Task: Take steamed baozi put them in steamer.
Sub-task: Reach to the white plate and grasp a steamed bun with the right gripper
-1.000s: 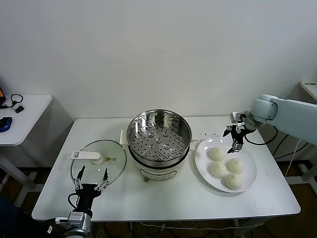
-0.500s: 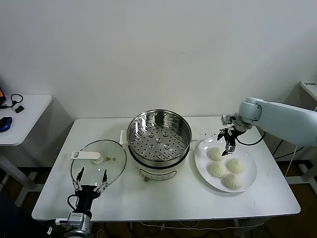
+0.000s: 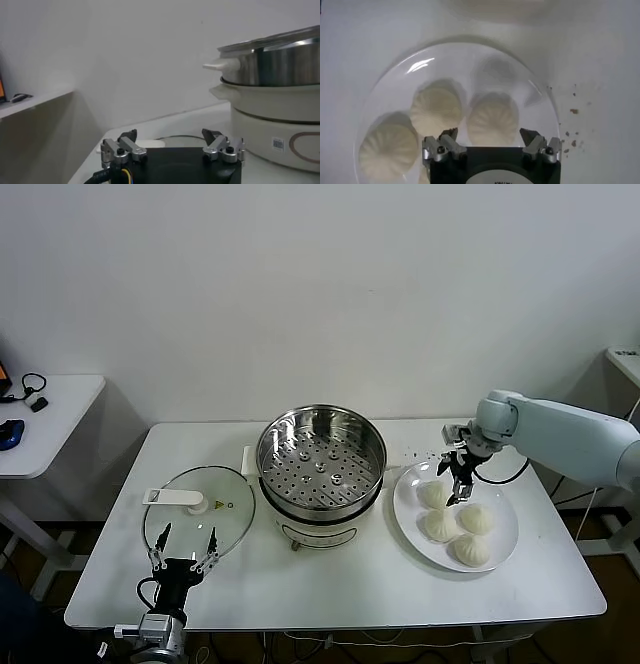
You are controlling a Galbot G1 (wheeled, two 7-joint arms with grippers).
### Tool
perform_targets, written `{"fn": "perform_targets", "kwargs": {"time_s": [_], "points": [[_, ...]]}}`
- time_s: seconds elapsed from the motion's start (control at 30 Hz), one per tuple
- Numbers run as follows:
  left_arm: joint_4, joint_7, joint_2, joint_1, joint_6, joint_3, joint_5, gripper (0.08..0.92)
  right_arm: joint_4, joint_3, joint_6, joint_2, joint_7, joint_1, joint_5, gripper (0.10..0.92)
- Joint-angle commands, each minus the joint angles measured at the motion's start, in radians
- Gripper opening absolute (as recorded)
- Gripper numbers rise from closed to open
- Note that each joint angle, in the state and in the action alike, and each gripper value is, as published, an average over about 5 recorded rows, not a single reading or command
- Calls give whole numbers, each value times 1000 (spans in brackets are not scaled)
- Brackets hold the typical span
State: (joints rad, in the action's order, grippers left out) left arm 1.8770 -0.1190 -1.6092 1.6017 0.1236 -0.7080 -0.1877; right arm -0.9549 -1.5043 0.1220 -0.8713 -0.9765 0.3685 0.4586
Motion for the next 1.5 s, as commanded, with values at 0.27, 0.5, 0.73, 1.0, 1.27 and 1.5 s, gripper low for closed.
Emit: {"fn": "perform_targets", "kwargs": {"time_s": [0.27,0.5,0.73,1.0,1.27,1.5], "points": [[-2,0,-37,0,3,-1,-1,823,28,22,-5,-14,2,-31,-10,823],[-5,0,-36,-2,6,-6,1,823,56,32,-13,-25,8,-40,-25,823],[-7,-1,-35,-3,7,-8,3,823,68,37,-12,-38,9,-54,-25,823],[-10,0,-35,-5,7,-14,5,823,83,41,-12,-56,7,-62,-31,823],[-14,0,-36,-8,9,-17,6,823,88,37,-13,-57,4,-65,-35,807],[-17,0,-35,-10,10,-20,7,823,89,39,-14,-56,3,-73,-38,789]]}}
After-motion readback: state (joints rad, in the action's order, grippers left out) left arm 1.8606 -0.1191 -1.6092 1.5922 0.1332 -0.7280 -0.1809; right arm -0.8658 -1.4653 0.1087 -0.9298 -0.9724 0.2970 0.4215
